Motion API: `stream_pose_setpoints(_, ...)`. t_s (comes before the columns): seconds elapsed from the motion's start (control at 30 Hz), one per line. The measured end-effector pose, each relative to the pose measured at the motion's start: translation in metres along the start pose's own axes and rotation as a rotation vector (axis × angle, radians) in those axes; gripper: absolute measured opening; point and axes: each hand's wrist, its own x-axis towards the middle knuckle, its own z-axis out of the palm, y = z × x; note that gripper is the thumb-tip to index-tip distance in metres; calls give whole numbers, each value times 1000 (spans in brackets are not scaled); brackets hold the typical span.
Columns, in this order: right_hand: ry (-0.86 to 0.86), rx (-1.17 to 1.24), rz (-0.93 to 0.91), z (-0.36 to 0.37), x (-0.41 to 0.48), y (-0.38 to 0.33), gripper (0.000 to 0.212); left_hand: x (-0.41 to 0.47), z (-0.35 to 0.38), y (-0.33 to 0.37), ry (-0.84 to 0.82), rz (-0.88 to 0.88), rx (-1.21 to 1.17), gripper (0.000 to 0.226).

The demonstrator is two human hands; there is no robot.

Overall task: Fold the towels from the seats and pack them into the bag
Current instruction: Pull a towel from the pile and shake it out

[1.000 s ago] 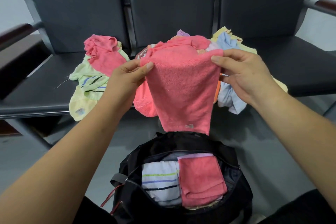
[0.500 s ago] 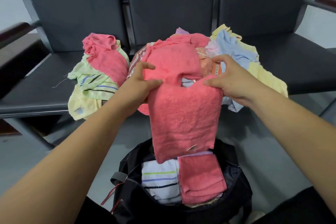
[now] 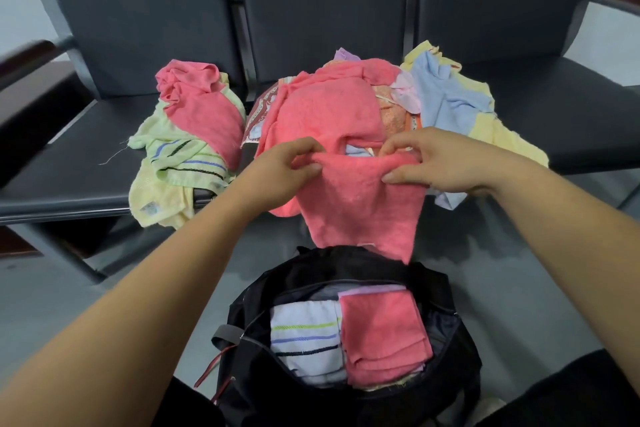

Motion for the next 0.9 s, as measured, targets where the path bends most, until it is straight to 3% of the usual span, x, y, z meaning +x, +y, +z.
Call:
stream_pose_setpoints(0.1, -52, 394, 45, 3, -2, 7, 16, 4, -4, -8, -55, -127, -305, 9)
stream_pose_setpoints(0.23, 81, 720, 194, 6, 6, 8, 16, 3, -3, -5, -42, -336, -649, 2)
stream_pose_setpoints(0.3, 66, 955, 232, 1, 8, 8, 20, 4, -5, 0, -2, -419, -890, 13)
stream_pose_setpoints(0.37, -20, 1092, 176, -6, 6, 7, 32, 4, -8, 1, -34, -394, -987, 33)
stream_pose_setpoints(0.43, -60, 1040, 115, -11, 3, 6, 33, 2, -8, 0, -103, -273, -916, 45)
stream_pose_setpoints(0.5, -11, 895, 103, -14, 2, 8, 28, 1, -6, -5, -87, -185, -648, 52)
stream_pose_setpoints(0.57, 48, 700, 93, -12, 2, 11, 35, 2, -4, -8, 26, -91, -225, 41)
stream_pose_setpoints(0.63, 115, 502, 75, -10, 2, 11, 41, 3, -3, -9, 117, -13, 8, 26)
stream_pose_setpoints(0.73, 184, 394, 35, -7, 1, 7, 43, 7, 0, -10, 147, 6, -2, 12)
stream_pose_setpoints(0.9, 308, 223, 34, -7, -6, 4, 33, 11, 1, -19, 189, -35, -193, 13)
